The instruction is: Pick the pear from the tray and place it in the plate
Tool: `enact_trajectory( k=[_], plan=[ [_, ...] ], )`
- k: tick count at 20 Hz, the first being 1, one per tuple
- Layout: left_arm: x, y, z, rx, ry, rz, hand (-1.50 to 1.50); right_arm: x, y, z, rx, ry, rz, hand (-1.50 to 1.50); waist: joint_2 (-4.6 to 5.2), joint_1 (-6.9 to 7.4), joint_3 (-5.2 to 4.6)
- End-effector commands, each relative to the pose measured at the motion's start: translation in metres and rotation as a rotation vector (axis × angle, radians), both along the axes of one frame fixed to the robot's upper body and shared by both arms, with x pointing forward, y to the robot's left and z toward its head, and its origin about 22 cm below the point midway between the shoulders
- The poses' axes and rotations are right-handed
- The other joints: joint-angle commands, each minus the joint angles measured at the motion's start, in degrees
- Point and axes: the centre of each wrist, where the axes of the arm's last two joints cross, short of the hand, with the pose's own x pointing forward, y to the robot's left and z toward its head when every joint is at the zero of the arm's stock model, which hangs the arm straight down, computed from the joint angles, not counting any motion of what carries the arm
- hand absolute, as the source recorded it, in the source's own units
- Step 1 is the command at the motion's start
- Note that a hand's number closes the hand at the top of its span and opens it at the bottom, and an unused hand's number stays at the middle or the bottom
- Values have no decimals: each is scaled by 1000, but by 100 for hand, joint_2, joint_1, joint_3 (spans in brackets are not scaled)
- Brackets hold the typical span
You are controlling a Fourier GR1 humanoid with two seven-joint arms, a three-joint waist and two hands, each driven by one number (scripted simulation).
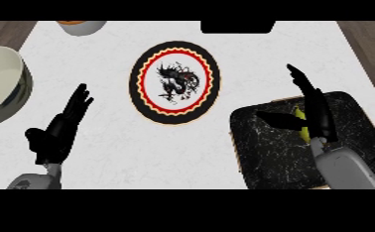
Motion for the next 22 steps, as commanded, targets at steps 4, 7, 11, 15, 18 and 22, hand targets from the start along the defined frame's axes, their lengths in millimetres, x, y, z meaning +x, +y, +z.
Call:
enact_trajectory(
  k=[4,7,11,15,18,22],
  plan=[
    [13,15,10,8,-14,-6,0,-7,-14,36,-259,146,-52,-150,-7,-27,-9],
    [-10,12,-3,11,4,7,0,-15,-36,59,-346,311,-20,-150,-27,-13,-9],
    [-2,7,-7,-2,-15,-19,0,-5,-29,74,-444,506,45,-150,2,32,-10],
    [-4,-11,4,-7,-13,-18,0,5,-27,94,-439,615,62,-150,-2,56,3],
    [0,-15,5,-9,-16,-26,0,7,-15,80,-419,697,57,-150,2,41,3],
    [-9,9,-1,-6,-13,-10,0,0,-27,70,-479,756,26,-150,-1,26,3]
  ],
)
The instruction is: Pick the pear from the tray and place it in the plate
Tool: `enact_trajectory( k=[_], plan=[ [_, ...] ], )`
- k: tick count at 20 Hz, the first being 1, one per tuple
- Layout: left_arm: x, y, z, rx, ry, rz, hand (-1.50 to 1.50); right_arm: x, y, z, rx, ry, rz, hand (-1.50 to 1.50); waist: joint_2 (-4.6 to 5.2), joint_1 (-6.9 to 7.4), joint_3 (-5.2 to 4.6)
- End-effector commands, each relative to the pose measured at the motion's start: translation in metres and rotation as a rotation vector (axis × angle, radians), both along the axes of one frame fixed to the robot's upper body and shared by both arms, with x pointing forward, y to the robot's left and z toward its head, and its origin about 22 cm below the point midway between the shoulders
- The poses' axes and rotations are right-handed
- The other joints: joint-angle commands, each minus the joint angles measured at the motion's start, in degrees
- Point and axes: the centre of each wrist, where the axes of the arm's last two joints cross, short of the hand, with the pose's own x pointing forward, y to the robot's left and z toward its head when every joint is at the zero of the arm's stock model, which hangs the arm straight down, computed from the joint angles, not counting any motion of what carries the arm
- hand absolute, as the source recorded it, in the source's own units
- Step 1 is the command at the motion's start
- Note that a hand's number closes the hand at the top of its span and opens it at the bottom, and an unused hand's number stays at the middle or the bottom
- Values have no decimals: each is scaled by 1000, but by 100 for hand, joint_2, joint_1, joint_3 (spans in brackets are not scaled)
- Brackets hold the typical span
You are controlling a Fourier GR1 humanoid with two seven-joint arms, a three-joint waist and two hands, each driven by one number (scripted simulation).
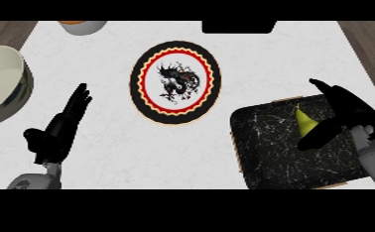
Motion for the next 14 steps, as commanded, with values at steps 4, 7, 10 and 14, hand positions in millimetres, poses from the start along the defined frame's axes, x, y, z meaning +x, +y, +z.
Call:
enact_trajectory(
  k=[4,7,10,14],
  plan=[
    [-1,-10,0,6,10,3,0,12,2,6,-129,152,6,-150,-5,31,2],
    [4,-11,6,-3,-3,-5,0,23,-12,-25,-110,169,-15,-150,6,29,5],
    [-15,0,6,11,17,1,0,14,-18,-32,-93,213,-3,-150,-3,35,6],
    [-1,16,-3,7,3,9,0,13,-5,-45,-90,198,10,-150,3,-2,3]
  ],
)
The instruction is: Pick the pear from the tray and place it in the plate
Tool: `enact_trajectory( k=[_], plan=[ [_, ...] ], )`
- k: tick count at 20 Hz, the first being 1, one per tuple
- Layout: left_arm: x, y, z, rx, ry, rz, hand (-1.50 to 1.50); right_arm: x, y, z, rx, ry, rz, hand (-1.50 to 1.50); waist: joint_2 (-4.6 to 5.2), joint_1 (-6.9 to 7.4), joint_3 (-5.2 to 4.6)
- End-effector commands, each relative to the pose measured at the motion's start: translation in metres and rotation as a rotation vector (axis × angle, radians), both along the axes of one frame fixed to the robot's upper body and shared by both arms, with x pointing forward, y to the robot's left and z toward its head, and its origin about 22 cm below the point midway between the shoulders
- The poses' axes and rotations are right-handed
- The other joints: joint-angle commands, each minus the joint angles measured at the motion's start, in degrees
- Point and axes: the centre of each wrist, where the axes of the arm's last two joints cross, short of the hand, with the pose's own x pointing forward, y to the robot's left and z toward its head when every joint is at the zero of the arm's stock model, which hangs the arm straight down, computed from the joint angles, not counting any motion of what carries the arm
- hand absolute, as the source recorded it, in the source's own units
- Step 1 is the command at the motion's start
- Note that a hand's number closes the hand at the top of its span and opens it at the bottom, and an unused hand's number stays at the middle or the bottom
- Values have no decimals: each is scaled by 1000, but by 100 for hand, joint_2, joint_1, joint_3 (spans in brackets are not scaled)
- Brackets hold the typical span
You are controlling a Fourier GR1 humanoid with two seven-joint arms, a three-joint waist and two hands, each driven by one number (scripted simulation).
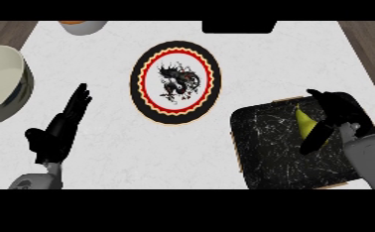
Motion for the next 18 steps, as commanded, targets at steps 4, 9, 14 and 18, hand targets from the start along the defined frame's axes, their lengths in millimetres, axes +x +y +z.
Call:
enact_trajectory(
  k=[4,9,14,18],
  plan=[
    [-5,-4,5,-2,4,-4,0,19,1,-15,-72,79,-4,-150,-1,27,1],
    [-13,22,8,5,1,-17,0,4,-19,-45,-93,97,-20,-150,-3,11,1],
    [-1,6,-15,-13,5,-6,0,10,-10,-59,-16,144,70,150,14,18,1],
    [-4,-2,2,-10,-1,-3,0,-6,-12,-70,-7,112,85,150,-6,14,3]
  ],
)
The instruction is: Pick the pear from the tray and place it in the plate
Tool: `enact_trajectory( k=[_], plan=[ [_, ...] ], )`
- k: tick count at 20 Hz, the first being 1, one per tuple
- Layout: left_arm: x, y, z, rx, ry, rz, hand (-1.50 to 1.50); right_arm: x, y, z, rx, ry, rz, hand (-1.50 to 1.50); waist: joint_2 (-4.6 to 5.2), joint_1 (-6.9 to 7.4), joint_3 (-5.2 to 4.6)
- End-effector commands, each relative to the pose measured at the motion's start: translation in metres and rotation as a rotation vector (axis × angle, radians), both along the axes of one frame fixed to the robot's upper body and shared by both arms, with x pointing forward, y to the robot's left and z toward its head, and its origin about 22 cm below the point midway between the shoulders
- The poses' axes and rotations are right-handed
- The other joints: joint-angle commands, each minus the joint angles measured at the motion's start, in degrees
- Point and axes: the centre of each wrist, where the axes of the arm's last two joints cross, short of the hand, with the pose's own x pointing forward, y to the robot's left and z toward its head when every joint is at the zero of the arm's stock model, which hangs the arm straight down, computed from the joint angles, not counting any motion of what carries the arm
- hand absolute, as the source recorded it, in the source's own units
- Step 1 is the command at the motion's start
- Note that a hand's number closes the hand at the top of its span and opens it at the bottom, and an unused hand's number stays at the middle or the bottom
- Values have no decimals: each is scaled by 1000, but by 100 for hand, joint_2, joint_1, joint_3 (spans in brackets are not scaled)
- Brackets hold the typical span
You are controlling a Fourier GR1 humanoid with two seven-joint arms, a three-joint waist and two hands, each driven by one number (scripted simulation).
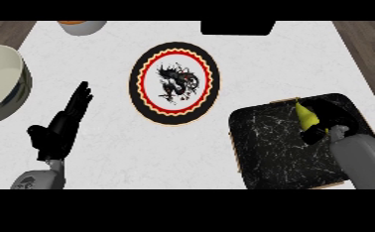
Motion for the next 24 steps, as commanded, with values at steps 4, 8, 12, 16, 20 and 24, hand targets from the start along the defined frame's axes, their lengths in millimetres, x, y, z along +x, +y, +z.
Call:
enact_trajectory(
  k=[4,8,12,16,20,24],
  plan=[
    [-8,0,5,2,9,-7,0,-1,15,-26,68,-15,46,150,68,63,100],
    [-16,1,-7,-1,23,40,0,-53,66,-36,90,-219,-103,150,-11,-205,89],
    [-17,20,-7,-7,20,68,0,-82,108,-29,74,-449,-267,150,-53,-356,74],
    [-12,21,2,8,7,61,0,-124,147,-21,-42,-616,-237,150,-35,-264,74],
    [-12,11,-5,15,14,49,0,-171,173,5,-29,-724,-234,150,-4,-236,80],
    [-9,16,5,-6,12,19,0,-195,205,27,-102,-819,-202,150,15,-124,85]
  ],
)
